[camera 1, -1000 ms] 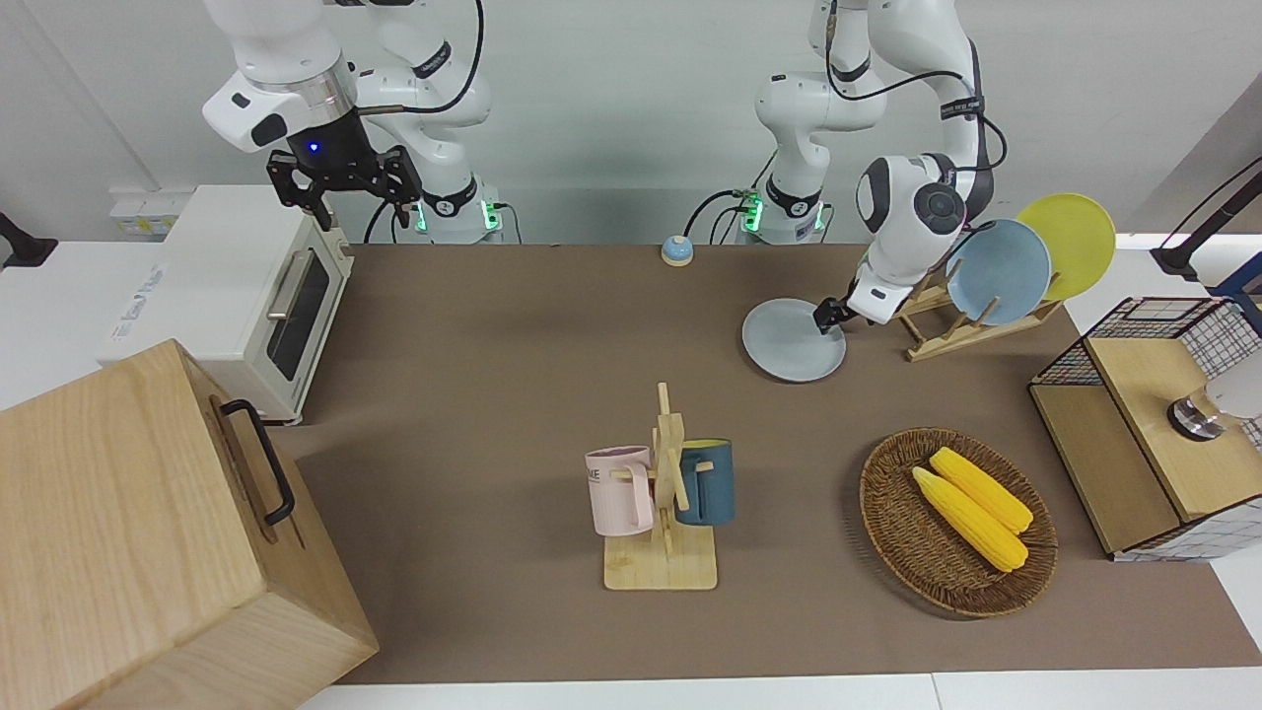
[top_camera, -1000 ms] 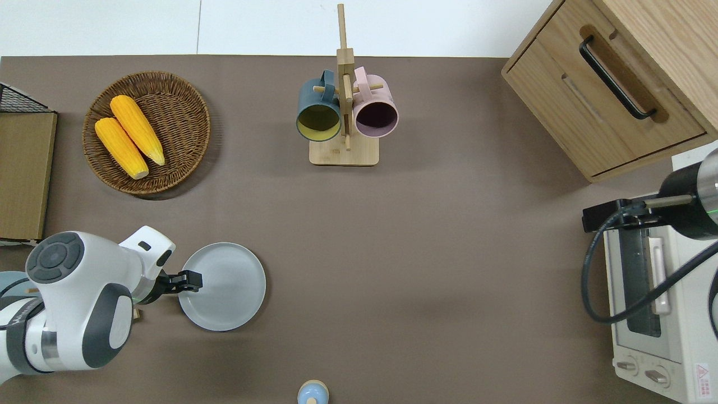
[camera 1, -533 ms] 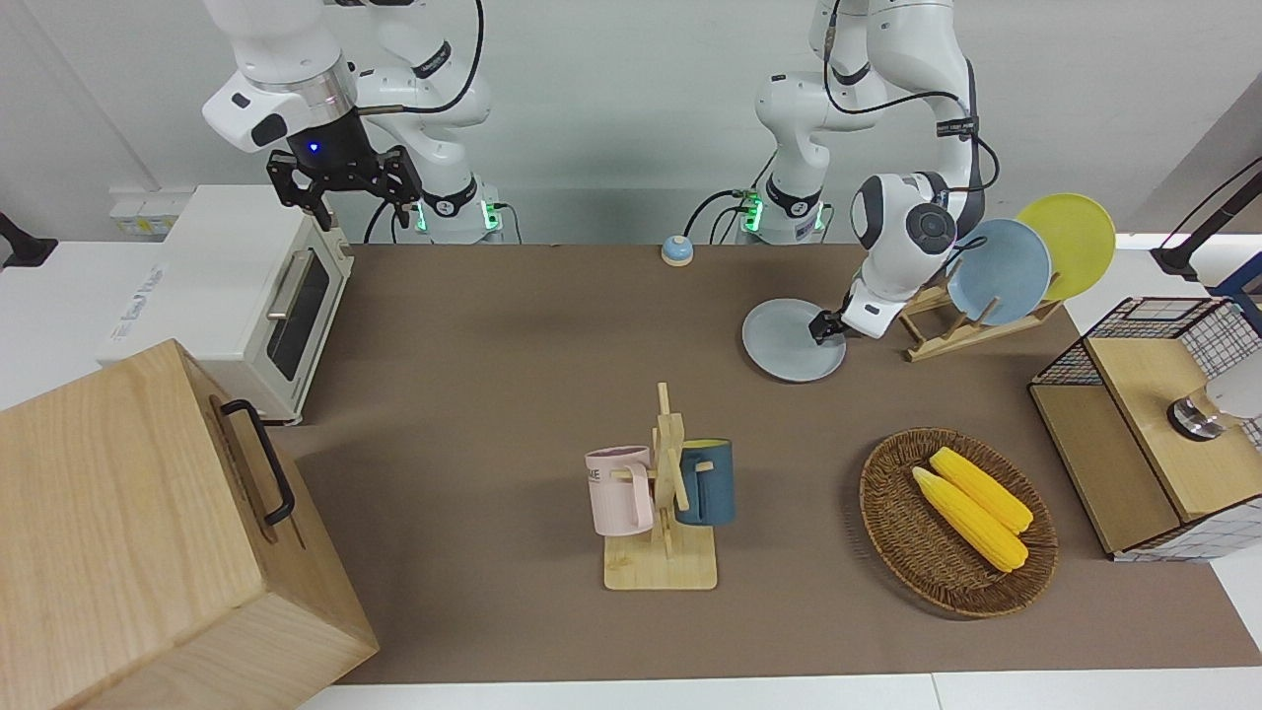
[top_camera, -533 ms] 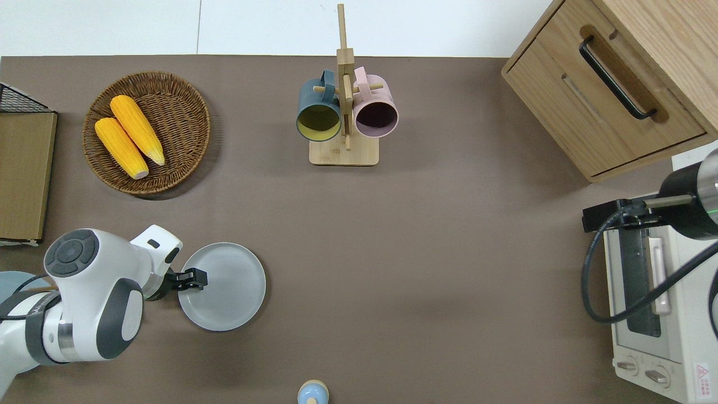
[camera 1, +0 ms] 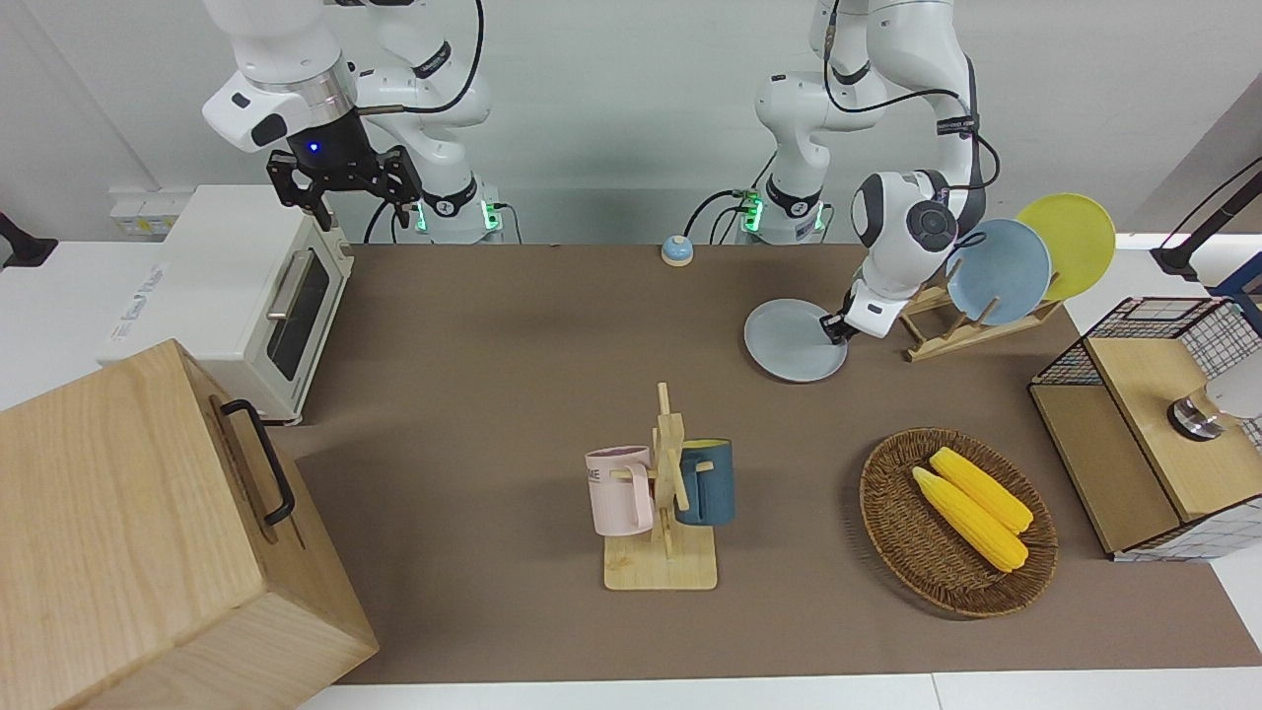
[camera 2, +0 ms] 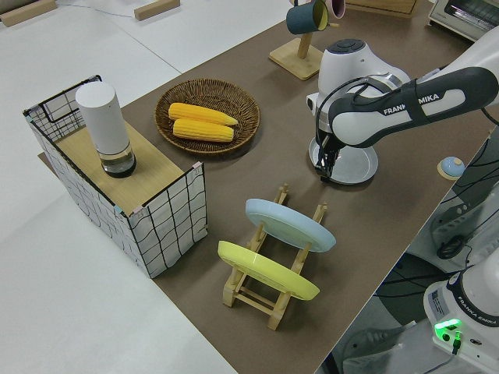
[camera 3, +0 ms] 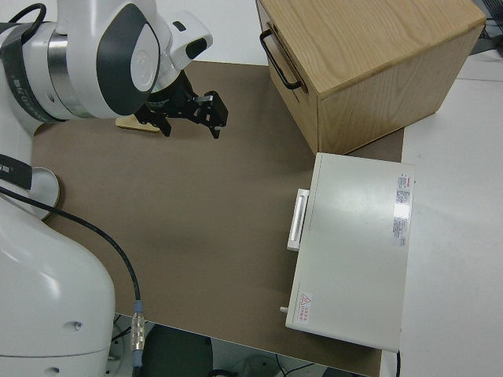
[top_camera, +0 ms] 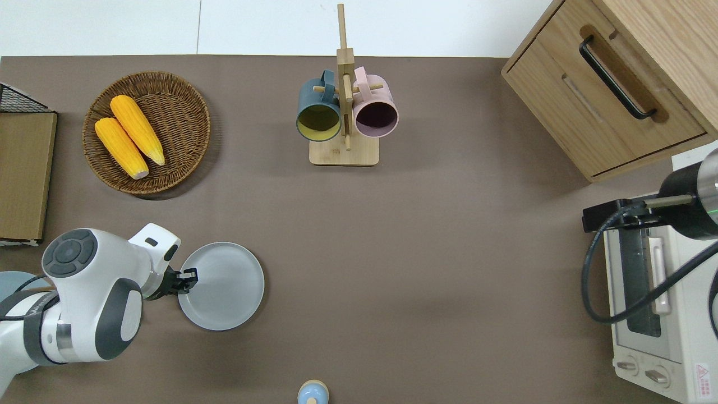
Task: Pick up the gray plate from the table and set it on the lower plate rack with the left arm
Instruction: 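Close the left gripper on the gray plate's rim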
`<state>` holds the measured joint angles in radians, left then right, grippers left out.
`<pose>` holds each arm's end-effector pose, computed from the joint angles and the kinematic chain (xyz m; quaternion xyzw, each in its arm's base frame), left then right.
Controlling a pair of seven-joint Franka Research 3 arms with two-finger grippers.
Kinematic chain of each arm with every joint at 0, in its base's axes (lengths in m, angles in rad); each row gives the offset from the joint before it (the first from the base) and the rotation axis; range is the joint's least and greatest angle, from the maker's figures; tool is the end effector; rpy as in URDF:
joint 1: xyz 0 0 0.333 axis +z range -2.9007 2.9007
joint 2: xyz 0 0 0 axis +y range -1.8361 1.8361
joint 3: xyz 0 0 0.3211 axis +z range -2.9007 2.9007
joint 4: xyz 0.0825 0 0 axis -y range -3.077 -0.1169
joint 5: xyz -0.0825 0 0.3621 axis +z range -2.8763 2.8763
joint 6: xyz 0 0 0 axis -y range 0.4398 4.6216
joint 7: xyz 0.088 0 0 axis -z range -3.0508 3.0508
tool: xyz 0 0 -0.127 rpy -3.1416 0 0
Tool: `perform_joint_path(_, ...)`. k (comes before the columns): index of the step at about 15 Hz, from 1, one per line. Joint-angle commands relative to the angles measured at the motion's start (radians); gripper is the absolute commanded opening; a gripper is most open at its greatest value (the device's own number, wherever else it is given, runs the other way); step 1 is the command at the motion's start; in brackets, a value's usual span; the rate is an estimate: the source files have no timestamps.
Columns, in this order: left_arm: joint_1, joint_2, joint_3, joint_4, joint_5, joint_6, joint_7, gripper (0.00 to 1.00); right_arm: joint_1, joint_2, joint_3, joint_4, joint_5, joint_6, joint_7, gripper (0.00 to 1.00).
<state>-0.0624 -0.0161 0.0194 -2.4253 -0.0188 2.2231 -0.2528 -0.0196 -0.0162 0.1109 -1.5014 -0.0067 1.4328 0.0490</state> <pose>0.4433 -0.0200 0.3002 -0.9895 -0.1106 0.0929 0.0067 0.5102 0.0463 0.6371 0.9994 0.0207 -0.0259 0.0061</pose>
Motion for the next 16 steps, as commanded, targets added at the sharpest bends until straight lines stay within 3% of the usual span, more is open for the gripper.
perform_joint_path(1,-0.013,0.002,-0.004,-0.011,0.003,0.004,-0.028,0.00,-0.025,-0.002,0.018,0.007,0.019,-0.015,0.009,0.990)
perform_joint_path(12,-0.013,-0.002,-0.004,-0.005,0.010,0.003,-0.009,0.00,-0.025,-0.002,0.018,0.007,0.019,-0.015,0.009,0.987)
perform_joint_path(14,-0.013,-0.019,-0.006,0.028,0.011,-0.048,-0.006,0.00,-0.025,-0.002,0.018,0.007,0.019,-0.015,0.009,0.987)
perform_joint_path(16,-0.011,-0.025,-0.006,0.118,0.011,-0.176,0.016,0.00,-0.025,-0.002,0.018,0.007,0.019,-0.015,0.009,0.987)
